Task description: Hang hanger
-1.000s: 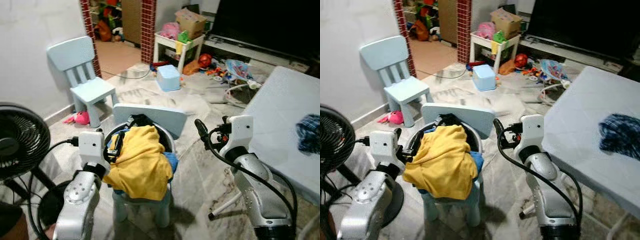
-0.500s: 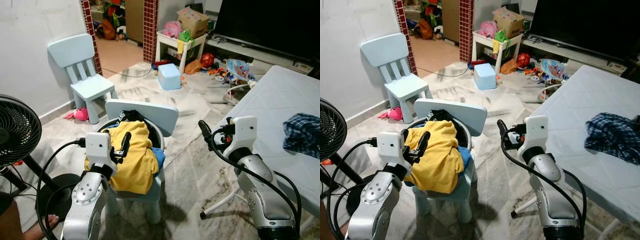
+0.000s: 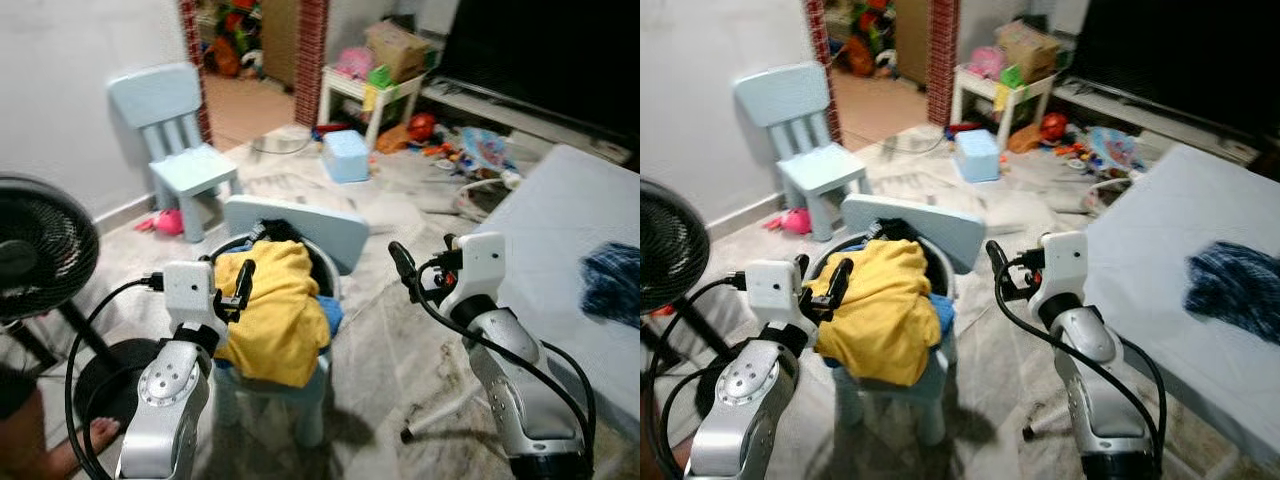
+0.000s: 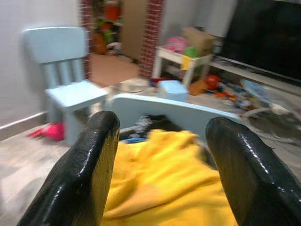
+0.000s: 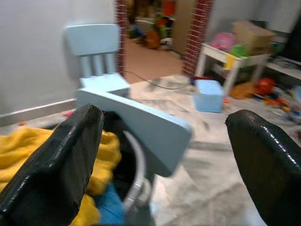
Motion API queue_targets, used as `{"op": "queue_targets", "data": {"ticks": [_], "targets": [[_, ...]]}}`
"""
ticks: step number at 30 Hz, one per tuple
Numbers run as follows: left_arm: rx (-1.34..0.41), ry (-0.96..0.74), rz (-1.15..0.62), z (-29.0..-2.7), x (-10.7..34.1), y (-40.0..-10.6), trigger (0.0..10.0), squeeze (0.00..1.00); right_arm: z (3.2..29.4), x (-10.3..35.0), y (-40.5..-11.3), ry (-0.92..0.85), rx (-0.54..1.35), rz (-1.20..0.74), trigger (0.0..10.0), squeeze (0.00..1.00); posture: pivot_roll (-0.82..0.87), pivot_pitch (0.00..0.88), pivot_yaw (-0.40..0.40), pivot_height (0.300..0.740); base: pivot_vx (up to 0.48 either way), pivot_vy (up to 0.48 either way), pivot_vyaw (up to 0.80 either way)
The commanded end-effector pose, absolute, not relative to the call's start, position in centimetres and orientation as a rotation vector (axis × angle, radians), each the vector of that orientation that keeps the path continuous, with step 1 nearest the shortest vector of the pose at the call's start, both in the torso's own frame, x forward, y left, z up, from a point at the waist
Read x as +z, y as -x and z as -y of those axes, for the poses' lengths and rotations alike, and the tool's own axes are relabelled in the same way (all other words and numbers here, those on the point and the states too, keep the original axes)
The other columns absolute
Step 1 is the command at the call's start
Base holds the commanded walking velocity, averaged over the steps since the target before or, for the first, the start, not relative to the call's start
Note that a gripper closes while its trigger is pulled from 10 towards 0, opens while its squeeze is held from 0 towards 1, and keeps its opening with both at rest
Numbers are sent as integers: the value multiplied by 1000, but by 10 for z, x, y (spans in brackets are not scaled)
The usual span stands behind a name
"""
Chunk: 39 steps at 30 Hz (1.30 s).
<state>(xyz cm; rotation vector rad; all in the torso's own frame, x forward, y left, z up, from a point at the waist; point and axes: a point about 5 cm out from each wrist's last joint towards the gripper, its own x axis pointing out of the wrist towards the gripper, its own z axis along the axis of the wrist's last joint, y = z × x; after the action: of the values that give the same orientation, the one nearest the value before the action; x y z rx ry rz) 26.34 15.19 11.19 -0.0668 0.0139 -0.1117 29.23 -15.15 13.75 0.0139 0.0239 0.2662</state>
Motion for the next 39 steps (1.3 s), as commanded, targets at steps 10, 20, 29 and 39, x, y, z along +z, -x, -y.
{"op": "queue_targets", "data": {"ticks": [10,20,29,39], "targets": [[-153,107,-6,-148,114,-264,10000,0,152,141,-292,-4,275,-3,10000,0,-107,0,-73,740,0,0,0],[-162,115,-4,-147,114,-263,10000,0,150,140,-291,-1,280,-8,10000,0,-108,0,-71,740,99,0,403],[-170,121,-5,-145,114,-263,10000,0,151,140,-291,0,277,-7,10000,0,-111,0,-69,740,330,0,0],[-173,123,-2,-143,114,-264,10000,0,151,140,-291,2,279,-7,10000,0,-111,0,-70,740,387,0,0]]}}
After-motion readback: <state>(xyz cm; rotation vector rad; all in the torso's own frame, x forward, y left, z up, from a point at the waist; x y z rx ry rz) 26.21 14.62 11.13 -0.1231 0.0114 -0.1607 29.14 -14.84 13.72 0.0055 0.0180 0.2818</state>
